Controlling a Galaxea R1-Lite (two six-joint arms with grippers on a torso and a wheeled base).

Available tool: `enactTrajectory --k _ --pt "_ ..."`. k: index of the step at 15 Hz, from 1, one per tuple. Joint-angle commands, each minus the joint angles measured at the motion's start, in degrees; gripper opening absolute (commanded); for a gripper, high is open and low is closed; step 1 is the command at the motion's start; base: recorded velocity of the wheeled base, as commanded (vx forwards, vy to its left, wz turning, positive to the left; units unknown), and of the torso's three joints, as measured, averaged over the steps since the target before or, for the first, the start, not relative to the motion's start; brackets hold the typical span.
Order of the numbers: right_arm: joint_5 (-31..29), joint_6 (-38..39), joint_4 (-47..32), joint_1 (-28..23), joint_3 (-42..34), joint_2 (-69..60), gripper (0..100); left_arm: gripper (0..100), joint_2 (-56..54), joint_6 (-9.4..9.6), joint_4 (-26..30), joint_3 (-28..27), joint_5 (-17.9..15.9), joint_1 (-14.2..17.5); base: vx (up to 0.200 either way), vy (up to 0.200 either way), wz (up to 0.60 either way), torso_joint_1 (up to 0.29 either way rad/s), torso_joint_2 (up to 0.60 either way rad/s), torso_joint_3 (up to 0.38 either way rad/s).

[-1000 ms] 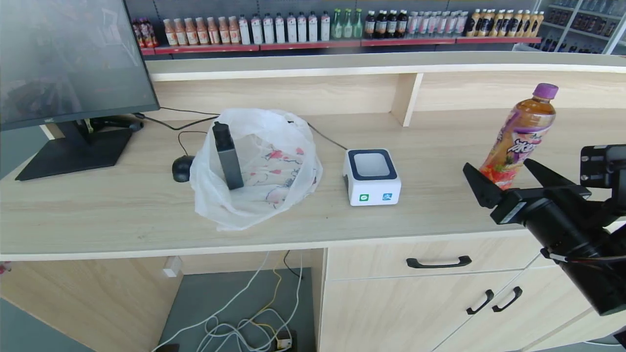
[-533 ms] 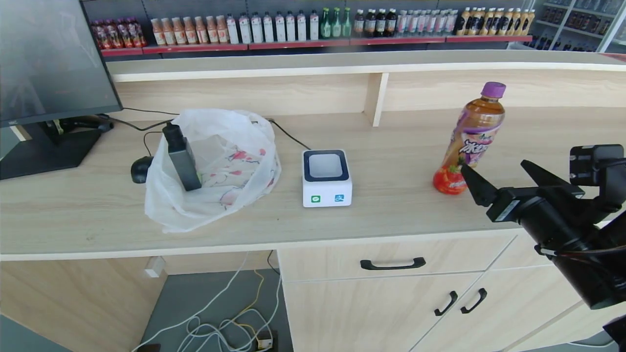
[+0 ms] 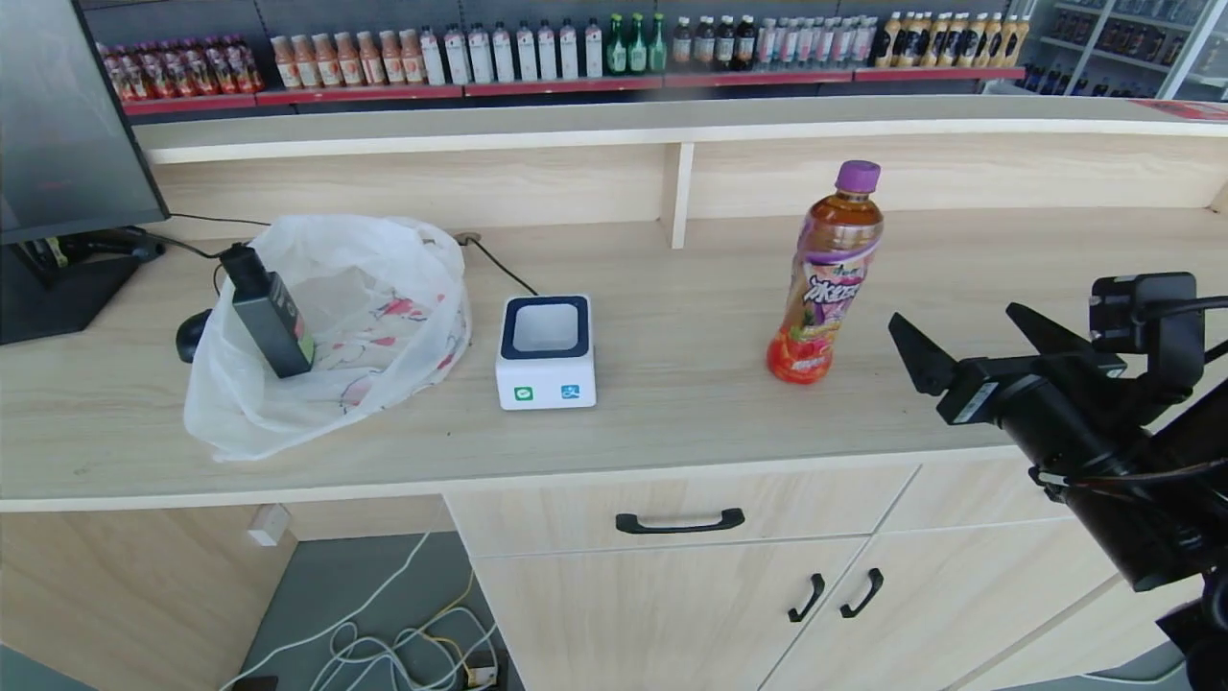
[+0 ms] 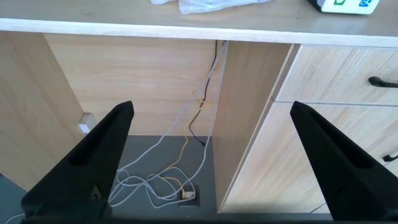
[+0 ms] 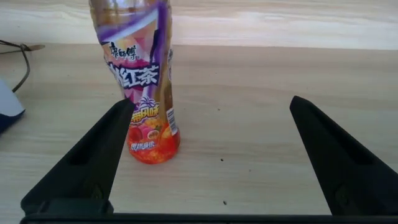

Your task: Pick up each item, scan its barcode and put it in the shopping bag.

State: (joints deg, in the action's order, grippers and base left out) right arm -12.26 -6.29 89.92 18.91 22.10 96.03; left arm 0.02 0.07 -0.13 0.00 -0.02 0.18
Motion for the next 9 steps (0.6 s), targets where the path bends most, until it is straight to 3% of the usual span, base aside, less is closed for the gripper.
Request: enactTrajectory --k 1,9 --pt "0.3 -0.1 0.1 0.8 0.6 1.5 100 100 0.0 0.01 0.0 0.0 0.0 0.0 0.000 0.000 0.00 0.000 0.00 0.000" --pt "2.6 0.3 0.1 2.4 7.9 9.0 100 100 0.0 0.01 0.1 0.0 0.0 0.0 0.000 0.000 0.00 0.000 0.00 0.000"
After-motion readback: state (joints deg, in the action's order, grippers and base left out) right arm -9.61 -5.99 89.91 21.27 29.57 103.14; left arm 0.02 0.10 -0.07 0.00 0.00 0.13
